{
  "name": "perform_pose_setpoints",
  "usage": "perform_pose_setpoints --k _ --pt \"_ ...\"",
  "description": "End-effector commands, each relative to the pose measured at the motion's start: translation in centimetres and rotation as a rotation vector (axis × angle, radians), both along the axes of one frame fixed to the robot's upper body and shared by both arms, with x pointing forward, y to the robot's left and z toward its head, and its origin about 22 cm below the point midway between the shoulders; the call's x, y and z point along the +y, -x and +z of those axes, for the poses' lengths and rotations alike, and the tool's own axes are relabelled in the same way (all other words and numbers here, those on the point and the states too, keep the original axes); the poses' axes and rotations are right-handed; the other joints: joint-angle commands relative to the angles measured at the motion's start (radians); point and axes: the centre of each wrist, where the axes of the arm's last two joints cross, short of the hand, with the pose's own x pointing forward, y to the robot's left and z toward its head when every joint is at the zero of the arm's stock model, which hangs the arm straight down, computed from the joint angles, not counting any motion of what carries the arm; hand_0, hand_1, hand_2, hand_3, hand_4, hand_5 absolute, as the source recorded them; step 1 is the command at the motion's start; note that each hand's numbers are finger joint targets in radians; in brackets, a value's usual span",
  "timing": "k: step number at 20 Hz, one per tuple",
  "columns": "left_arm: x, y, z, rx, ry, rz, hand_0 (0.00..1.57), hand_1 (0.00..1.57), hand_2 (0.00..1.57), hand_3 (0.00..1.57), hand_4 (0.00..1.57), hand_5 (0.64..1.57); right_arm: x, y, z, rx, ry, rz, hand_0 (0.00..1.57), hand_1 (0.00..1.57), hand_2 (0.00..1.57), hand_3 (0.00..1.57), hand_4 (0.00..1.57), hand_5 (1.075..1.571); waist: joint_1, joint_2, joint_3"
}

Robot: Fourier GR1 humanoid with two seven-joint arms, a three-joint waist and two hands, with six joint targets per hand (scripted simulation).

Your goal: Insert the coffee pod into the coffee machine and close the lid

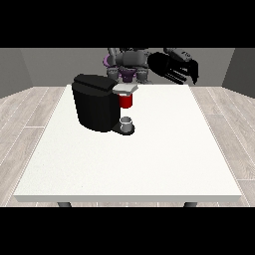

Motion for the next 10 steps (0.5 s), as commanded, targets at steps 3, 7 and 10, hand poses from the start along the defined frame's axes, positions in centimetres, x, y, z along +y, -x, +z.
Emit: perform_pose_setpoints --k 3,7,10 --pt "0.4 -0.2 1.0 -0.018 -0.008 0.019 0.0 0.0 0.0 0.0 0.3 1.571 2.9 -0.7 1.3 -0.09 -0.009 0.114 0.0 0.0 0.0 0.0 0.13 1.571 -0.007 0.024 -0.0101" --pt "0.1 0.5 0.8 0.018 -0.002 0.009 0.0 0.0 0.0 0.0 0.35 1.571 3.9 -1.7 0.0 -0.064 -0.011 0.15 0.0 0.0 0.0 0.0 0.0 1.571 -0.008 -0.011 -0.0099" --pt "2.4 0.6 -0.5 0.022 0.003 0.034 0.0 0.0 0.0 0.0 0.32 1.571 5.9 -1.6 -1.3 -0.051 -0.025 0.199 0.0 0.0 0.0 0.0 0.0 1.571 -0.048 -0.044 -0.0103"
